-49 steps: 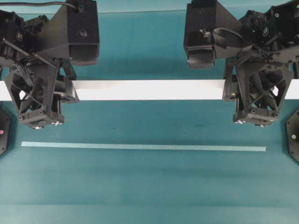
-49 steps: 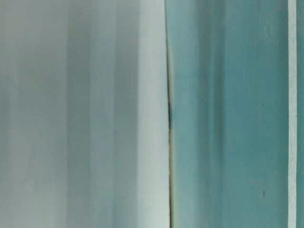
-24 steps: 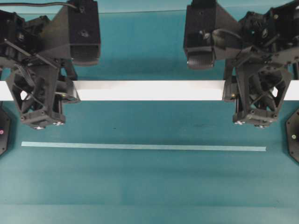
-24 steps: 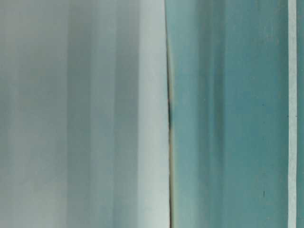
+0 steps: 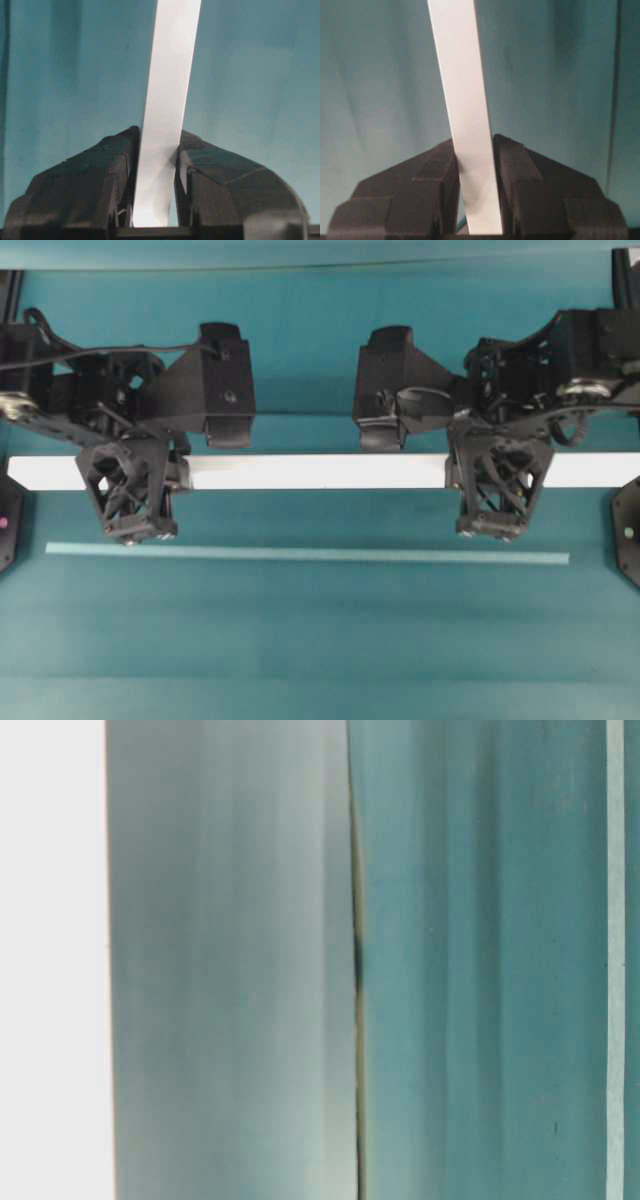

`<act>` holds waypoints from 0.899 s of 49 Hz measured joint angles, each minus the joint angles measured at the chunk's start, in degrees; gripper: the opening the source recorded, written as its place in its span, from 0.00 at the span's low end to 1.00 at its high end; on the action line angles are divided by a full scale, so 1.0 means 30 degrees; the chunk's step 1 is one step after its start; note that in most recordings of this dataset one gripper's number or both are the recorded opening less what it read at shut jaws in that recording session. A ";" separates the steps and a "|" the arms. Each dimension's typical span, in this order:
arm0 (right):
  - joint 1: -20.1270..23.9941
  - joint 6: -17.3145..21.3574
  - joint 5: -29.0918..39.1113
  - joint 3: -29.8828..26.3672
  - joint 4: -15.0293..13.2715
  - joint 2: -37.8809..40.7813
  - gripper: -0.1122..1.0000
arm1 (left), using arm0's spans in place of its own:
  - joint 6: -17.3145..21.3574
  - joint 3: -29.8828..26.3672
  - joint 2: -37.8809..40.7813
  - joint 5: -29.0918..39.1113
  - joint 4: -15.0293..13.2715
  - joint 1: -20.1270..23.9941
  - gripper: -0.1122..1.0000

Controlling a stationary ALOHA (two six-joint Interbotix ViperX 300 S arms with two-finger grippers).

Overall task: Lift a wooden board with both hands.
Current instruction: 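Lower the held board toward the table with both grippers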

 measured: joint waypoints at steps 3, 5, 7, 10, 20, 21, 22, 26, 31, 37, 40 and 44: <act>0.0000 -0.0029 -0.0527 0.0586 0.0000 0.0000 0.29 | 0.0000 0.0498 0.0000 -0.0469 0.0000 0.0029 0.26; 0.0000 -0.0029 -0.0967 0.1025 0.0000 0.0000 0.29 | 0.0000 0.0791 0.0029 -0.0762 0.0000 0.0000 0.26; 0.0000 -0.0029 -0.1465 0.1494 0.0000 0.0000 0.29 | 0.0000 0.0996 0.0029 -0.1055 0.0000 0.0000 0.26; 0.0000 -0.0059 -0.2197 0.2168 0.0000 -0.0029 0.29 | -0.0029 0.1348 0.0029 -0.1494 0.0029 0.0000 0.26; 0.0029 -0.0088 -0.4453 0.4131 0.0000 -0.0059 0.29 | 0.0000 0.3047 0.0176 -0.3369 0.0029 0.0059 0.26; 0.0029 -0.0146 -0.4629 0.4307 0.0000 -0.0029 0.29 | 0.0000 0.3281 0.0205 -0.3691 0.0029 0.0059 0.26; 0.0000 -0.0176 -0.4775 0.4482 0.0000 0.0029 0.29 | 0.0000 0.3486 0.0264 -0.3955 0.0029 0.0088 0.26; 0.0029 -0.0439 -0.5537 0.5127 0.0000 0.0176 0.29 | 0.0000 0.4248 0.0498 -0.5127 0.0029 0.0088 0.26; 0.0000 -0.0674 -0.6328 0.5771 0.0000 0.0381 0.29 | -0.0029 0.4980 0.0791 -0.6240 0.0029 0.0088 0.26; 0.0000 -0.0820 -0.7441 0.6416 0.0000 0.0674 0.29 | -0.0029 0.5537 0.1143 -0.6885 0.0029 0.0088 0.26; 0.0029 -0.0850 -0.7822 0.6650 0.0000 0.0879 0.29 | -0.0059 0.5918 0.1318 -0.7119 0.0029 0.0088 0.26; 0.0029 -0.0879 -0.8320 0.6914 0.0000 0.1172 0.29 | -0.0059 0.6387 0.1582 -0.7734 0.0029 0.0088 0.26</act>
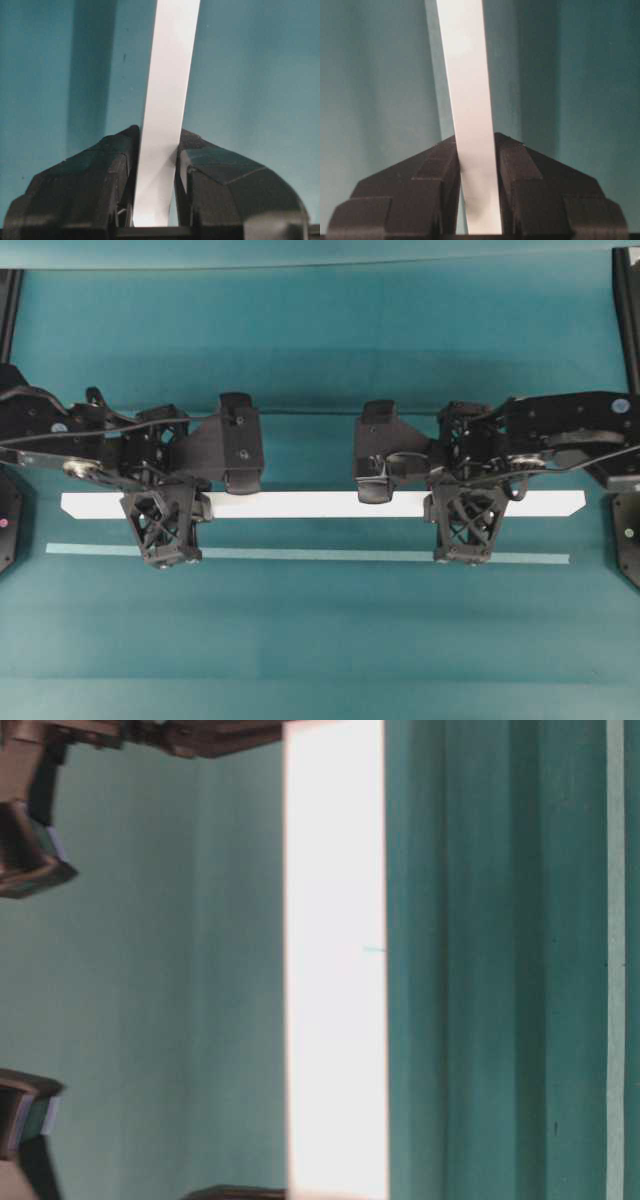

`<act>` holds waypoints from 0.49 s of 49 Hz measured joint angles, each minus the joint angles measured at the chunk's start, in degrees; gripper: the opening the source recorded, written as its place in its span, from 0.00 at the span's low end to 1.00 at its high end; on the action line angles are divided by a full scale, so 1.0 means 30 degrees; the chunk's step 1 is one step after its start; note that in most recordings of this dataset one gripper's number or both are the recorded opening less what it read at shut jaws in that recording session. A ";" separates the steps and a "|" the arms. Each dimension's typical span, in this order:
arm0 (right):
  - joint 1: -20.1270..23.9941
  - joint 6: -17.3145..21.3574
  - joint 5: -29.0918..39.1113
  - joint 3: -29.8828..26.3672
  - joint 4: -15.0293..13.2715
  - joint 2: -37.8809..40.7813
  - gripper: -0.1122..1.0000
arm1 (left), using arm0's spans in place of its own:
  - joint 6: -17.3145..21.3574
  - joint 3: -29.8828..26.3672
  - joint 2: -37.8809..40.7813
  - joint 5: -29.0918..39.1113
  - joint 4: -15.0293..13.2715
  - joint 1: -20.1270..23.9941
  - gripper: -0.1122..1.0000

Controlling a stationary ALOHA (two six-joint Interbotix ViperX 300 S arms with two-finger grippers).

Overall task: Lift a wooden board with both hands.
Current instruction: 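Lower the held board toward the table with both grippers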

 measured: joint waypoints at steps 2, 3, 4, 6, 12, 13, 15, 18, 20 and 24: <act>0.0000 -0.0029 -0.0176 0.0117 -0.0029 0.0146 0.29 | -0.0029 0.0322 0.0088 -0.0498 0.0000 0.0000 0.26; 0.0000 -0.0088 -0.0293 0.0176 -0.0029 0.0205 0.29 | 0.0000 0.0439 0.0146 -0.0674 0.0059 0.0000 0.26; -0.0029 -0.0117 -0.0410 0.0205 0.0029 0.0264 0.29 | 0.0000 0.0615 0.0205 -0.0937 0.0059 0.0000 0.26; 0.0000 -0.0205 -0.0586 0.0322 0.0029 0.0381 0.29 | -0.0029 0.0908 0.0322 -0.1377 0.0000 0.0000 0.26; 0.0088 -0.0352 -0.1230 0.0674 0.0059 0.0820 0.29 | -0.0029 0.1582 0.0615 -0.2432 0.0059 0.0000 0.26; 0.0117 -0.0381 -0.1318 0.0703 0.0059 0.0908 0.29 | 0.0000 0.1641 0.0645 -0.2490 0.0059 0.0000 0.26; 0.0205 -0.0352 -0.1553 0.0791 0.0059 0.1084 0.29 | 0.0000 0.1729 0.0732 -0.2607 0.0059 -0.0029 0.26; 0.0322 -0.0352 -0.1963 0.0908 0.0059 0.1289 0.29 | -0.0029 0.1846 0.0879 -0.2813 0.0059 0.0000 0.26; 0.0410 -0.0381 -0.2197 0.0967 0.0059 0.1494 0.29 | 0.0000 0.1934 0.0967 -0.2959 0.0059 -0.0029 0.26; 0.0498 -0.0381 -0.2725 0.1201 0.0059 0.1787 0.29 | 0.0000 0.2080 0.1172 -0.3223 0.0059 -0.0029 0.26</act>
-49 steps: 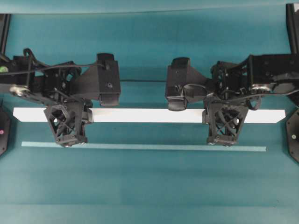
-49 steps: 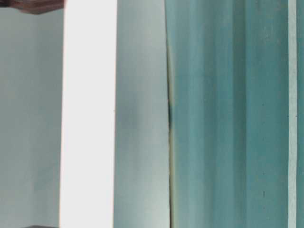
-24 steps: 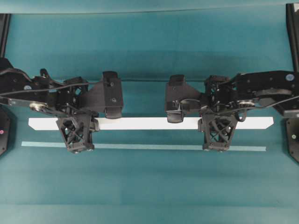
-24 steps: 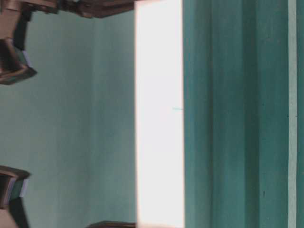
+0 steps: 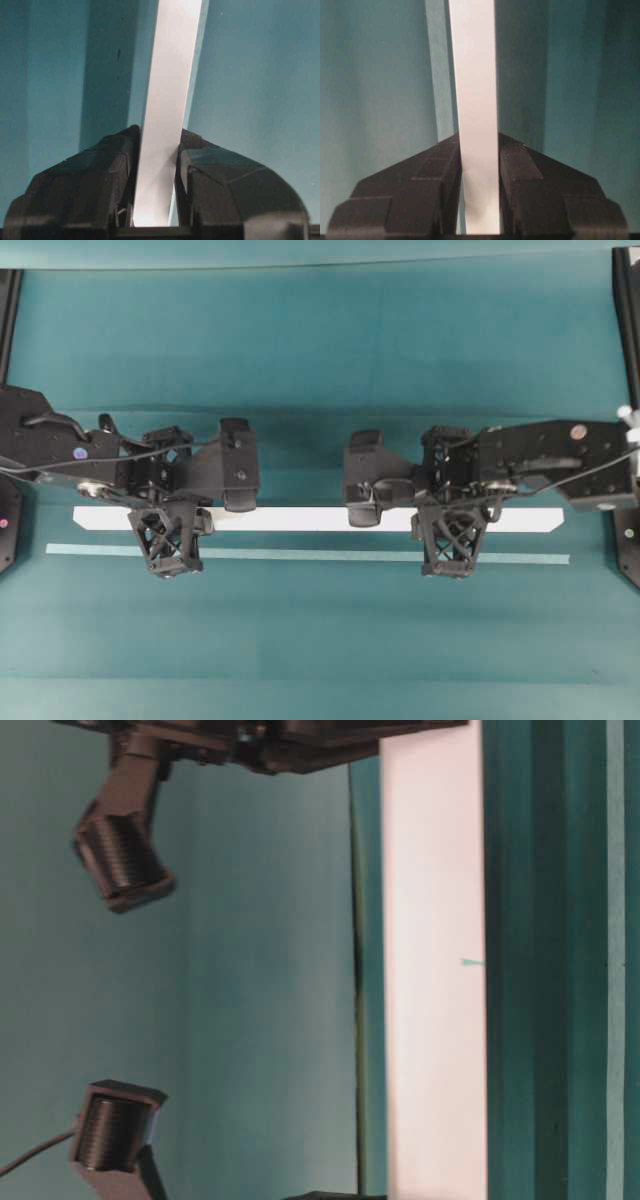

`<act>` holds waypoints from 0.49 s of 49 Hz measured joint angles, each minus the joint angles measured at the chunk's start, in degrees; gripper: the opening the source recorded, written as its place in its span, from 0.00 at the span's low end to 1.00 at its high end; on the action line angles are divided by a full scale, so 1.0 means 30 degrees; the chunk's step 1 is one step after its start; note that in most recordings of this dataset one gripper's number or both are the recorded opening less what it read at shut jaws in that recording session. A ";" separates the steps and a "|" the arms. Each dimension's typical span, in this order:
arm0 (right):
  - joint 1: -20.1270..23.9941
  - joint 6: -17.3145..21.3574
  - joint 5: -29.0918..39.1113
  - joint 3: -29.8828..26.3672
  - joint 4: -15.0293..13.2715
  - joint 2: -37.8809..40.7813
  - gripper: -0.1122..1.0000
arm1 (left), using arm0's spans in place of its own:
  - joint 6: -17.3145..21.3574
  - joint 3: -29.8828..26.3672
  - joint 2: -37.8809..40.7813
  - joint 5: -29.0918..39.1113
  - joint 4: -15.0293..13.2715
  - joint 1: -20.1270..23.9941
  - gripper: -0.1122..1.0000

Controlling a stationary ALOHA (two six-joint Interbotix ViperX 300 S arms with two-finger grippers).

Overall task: Lift a wooden board with both hands.
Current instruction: 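Lower the held board toward the table with both grippers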

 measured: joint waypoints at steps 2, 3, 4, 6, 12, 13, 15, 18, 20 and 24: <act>0.0029 0.0029 -0.0264 0.0146 0.0000 0.0146 0.29 | 0.0000 0.0059 0.0117 -0.0205 0.0000 0.0000 0.26; 0.0029 0.0029 -0.0410 0.0205 0.0000 0.0205 0.29 | 0.0000 0.0117 0.0146 -0.0293 0.0000 0.0000 0.26; 0.0029 0.0029 -0.0557 0.0234 0.0000 0.0264 0.29 | 0.0000 0.0146 0.0205 -0.0352 0.0000 0.0000 0.26; 0.0029 0.0029 -0.0850 0.0410 0.0000 0.0352 0.29 | 0.0000 0.0234 0.0293 -0.0527 0.0000 0.0000 0.26; 0.0029 0.0000 -0.1670 0.0820 0.0000 0.0586 0.29 | -0.0381 0.0439 0.0586 -0.1201 0.0059 -0.0088 0.26; 0.0059 0.0029 -0.1758 0.0850 0.0000 0.0586 0.29 | -0.0469 0.0498 0.0645 -0.1348 0.0059 -0.0117 0.26; 0.0059 0.0029 -0.1934 0.0967 0.0000 0.0615 0.29 | -0.0645 0.0645 0.0732 -0.1641 0.0088 -0.0176 0.26; 0.0059 0.0000 -0.2168 0.1084 0.0000 0.0703 0.29 | -0.0791 0.0879 0.0879 -0.2080 0.0088 -0.0322 0.26; 0.0117 0.0000 -0.2314 0.1172 0.0000 0.0732 0.29 | -0.0908 0.0996 0.0996 -0.2373 0.0088 -0.0381 0.26; 0.0146 -0.0029 -0.2520 0.1318 0.0029 0.0791 0.29 | -0.1260 0.1201 0.1260 -0.2813 0.0088 -0.0557 0.26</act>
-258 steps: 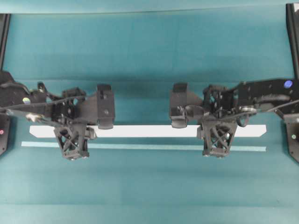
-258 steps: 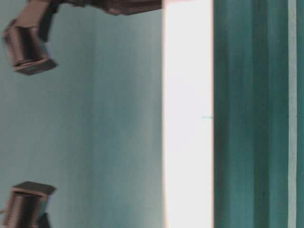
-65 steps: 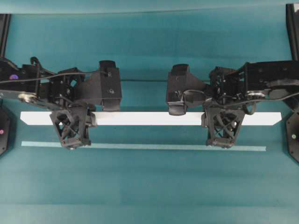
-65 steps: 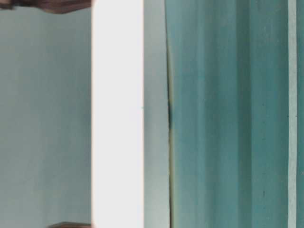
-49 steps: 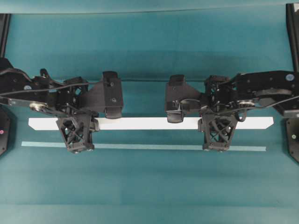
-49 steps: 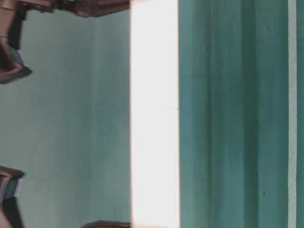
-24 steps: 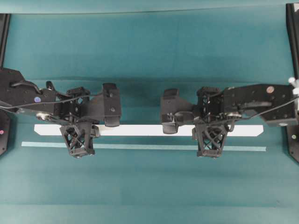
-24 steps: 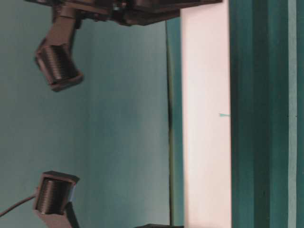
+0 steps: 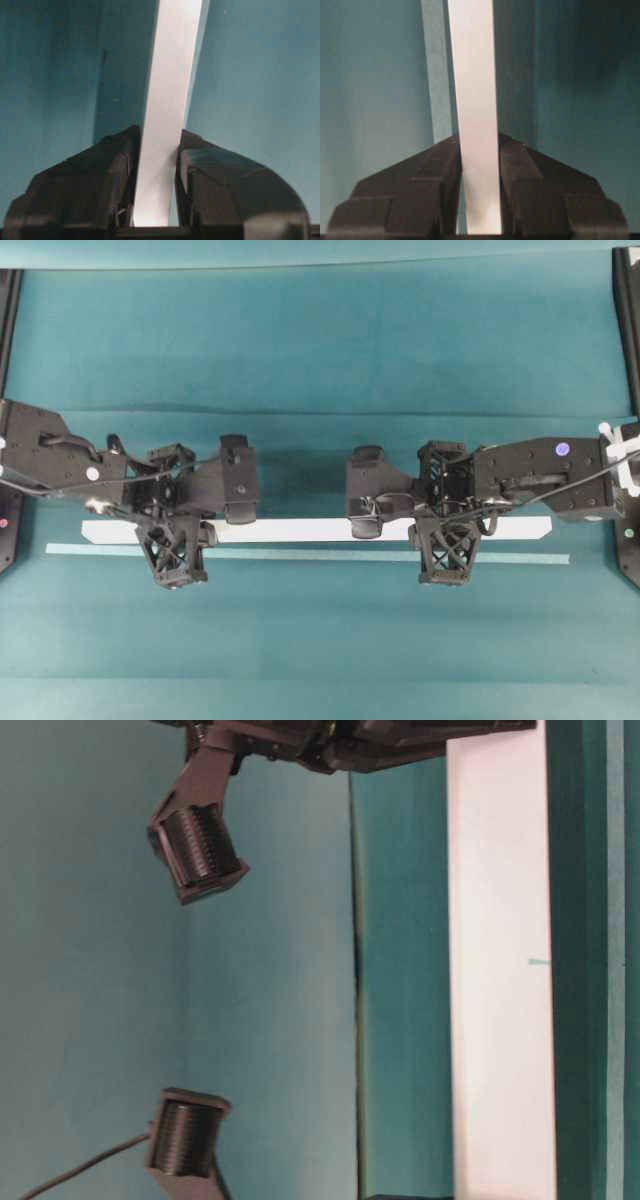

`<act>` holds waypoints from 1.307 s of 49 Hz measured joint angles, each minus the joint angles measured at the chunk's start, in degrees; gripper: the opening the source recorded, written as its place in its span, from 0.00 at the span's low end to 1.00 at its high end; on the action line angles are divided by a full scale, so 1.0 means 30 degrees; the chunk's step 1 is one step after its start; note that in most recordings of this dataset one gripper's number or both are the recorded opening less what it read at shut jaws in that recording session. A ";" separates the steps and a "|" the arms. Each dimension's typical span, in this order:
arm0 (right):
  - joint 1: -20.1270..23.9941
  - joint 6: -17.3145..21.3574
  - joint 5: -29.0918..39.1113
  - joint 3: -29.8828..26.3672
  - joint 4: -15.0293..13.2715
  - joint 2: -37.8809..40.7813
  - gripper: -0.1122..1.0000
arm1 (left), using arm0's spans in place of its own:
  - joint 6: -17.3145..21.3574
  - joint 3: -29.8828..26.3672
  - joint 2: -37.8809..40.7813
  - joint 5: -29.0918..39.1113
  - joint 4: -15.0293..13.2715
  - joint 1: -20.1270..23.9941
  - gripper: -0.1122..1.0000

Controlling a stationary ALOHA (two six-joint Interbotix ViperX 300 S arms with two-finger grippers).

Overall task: Lift a wooden board with both hands.
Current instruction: 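Lower the held board toward the table with both grippers, then set the board down on the table, keeping both grippers closed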

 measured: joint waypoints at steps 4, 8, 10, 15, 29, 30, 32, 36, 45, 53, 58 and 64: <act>0.0029 -0.0029 -0.0293 0.0176 0.0000 0.0117 0.29 | -0.0088 0.0117 0.0146 -0.0146 0.0000 -0.0059 0.26; 0.0088 -0.0029 -0.0615 0.0293 0.0000 0.0234 0.29 | -0.0117 0.0234 0.0264 -0.0264 0.0000 -0.0059 0.26; 0.0117 -0.0059 -0.0791 0.0322 0.0000 0.0322 0.29 | -0.0088 0.0293 0.0293 -0.0381 0.0000 -0.0059 0.26; 0.0205 -0.0029 -0.1025 0.0410 0.0117 0.0498 0.29 | -0.0088 0.0352 0.0410 -0.0586 0.0000 -0.0059 0.26; 0.0352 -0.0029 -0.1377 0.0615 0.0264 0.0791 0.29 | -0.0117 0.0410 0.0791 -0.1084 0.0000 -0.0088 0.26; 0.0352 -0.0029 -0.1406 0.0645 0.0264 0.0791 0.29 | -0.0117 0.0410 0.0850 -0.1113 0.0000 -0.0117 0.26; 0.0352 -0.0029 -0.1494 0.0674 0.0234 0.0820 0.29 | -0.0088 0.0410 0.0879 -0.1230 0.0000 -0.0117 0.26; 0.0381 -0.0029 -0.1553 0.0732 0.0293 0.0850 0.29 | -0.0088 0.0439 0.0996 -0.1377 0.0000 -0.0117 0.26; 0.0410 -0.0029 -0.1670 0.0791 0.0381 0.0908 0.29 | -0.0088 0.0439 0.1113 -0.1553 0.0000 -0.0117 0.26; 0.0439 -0.0029 -0.1729 0.0791 0.0381 0.1025 0.29 | -0.0088 0.0498 0.1172 -0.1611 0.0000 -0.0088 0.26; 0.0439 -0.0029 -0.1963 0.0791 0.0381 0.1055 0.29 | -0.0088 0.0586 0.1143 -0.1641 0.0029 -0.0088 0.26; 0.0439 -0.0029 -0.2109 0.0791 0.0381 0.1084 0.29 | -0.0088 0.0674 0.1143 -0.1641 0.0000 -0.0117 0.26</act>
